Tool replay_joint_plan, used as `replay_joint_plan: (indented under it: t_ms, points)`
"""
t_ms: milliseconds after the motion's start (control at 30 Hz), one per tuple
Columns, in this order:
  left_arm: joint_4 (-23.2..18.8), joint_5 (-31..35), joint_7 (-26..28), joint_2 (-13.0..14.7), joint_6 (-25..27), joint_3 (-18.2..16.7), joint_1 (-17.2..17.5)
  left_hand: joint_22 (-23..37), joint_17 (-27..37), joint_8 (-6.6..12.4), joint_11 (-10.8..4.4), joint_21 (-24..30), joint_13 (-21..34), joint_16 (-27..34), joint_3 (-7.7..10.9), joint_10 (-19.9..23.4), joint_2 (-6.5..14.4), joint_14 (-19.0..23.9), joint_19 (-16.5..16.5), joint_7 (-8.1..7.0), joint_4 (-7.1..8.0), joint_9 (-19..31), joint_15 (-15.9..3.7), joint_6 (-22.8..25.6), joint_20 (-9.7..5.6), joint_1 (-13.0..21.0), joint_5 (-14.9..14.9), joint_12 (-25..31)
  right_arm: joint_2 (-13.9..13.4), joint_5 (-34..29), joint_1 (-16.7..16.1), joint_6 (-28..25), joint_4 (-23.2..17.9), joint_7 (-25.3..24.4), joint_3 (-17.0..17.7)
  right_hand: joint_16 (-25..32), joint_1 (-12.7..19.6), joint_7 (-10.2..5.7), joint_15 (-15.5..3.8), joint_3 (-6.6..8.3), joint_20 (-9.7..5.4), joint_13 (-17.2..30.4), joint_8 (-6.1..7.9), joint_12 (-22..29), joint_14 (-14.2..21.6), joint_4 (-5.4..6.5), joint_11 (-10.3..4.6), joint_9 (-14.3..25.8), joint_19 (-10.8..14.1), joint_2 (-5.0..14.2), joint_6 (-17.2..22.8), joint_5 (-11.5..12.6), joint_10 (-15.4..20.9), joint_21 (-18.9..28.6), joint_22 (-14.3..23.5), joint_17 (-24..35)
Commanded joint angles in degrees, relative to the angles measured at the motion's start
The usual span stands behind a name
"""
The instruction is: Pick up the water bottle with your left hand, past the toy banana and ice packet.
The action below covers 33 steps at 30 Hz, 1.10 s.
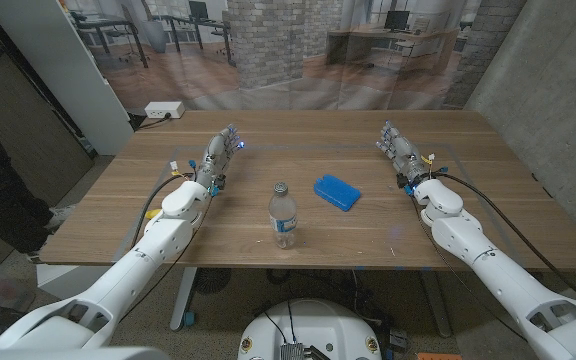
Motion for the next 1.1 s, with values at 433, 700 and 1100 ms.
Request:
replay_joint_plan:
  t_ms: [433, 700, 1100]
  points:
    - [-0.9, 20.3, -15.1, -8.9, 4.6, -13.9, 0.5, 0.4, 0.5, -0.41, 1.24, -3.1, 0.3, 0.0, -1.12, -4.4, -4.6, -3.6, -2.1, -0.62, -7.68, 0.4, 2.61, -5.0, 3.74, 5.3, 0.2, -0.4, 21.9, -24.7, -2.8, -8.1, -2.8, 16.0, 24.8, 0.4, 0.3, 0.45, 0.41, 0.4, -0.07, 0.1, 0.34, 0.4, -0.1, -0.02, 0.49, 0.3, 0.5, 0.16, 0.0, 0.2, 0.0, 0.4, 0.3, 0.2]
    - [1.7, 23.7, -23.3, -8.2, 2.5, -14.3, -1.9, 0.5, 0.7, -0.17, 3.24, -4.3, 0.5, 0.6, -2.19, -4.6, -7.2, -3.2, -3.0, 0.57, -9.84, 0.5, 4.52, -7.1, 6.45, 6.9, 0.5, 0.2, 25.9, -29.1, -2.7, -8.6, -3.5, 19.0, 29.0, 0.5, 0.1, 0.46, 0.37, 0.38, -0.07, 0.1, 0.33, 0.4, -0.1, 0.03, 0.52, 0.3, 0.5, 0.1, 0.0, 0.2, 0.0, 0.4, 0.3, 0.2]
    - [4.7, 25.8, -32.0, -7.9, -1.0, -14.5, -5.0, 0.5, 0.9, 0.24, 4.68, -5.2, 0.9, 0.5, -3.42, -4.9, -10.3, -3.7, -3.4, 2.15, -11.09, 0.6, 4.79, -7.9, 7.57, 9.1, 1.6, 0.5, 29.5, -32.8, -2.5, -8.8, -4.2, 21.6, 32.5, 0.5, -0.2, 0.52, 0.47, 0.34, 0.02, 0.1, 0.33, 0.4, 0.0, 0.11, 0.56, 0.3, 0.6, 0.0, 0.0, 0.2, 0.0, 0.4, 0.3, 0.3]
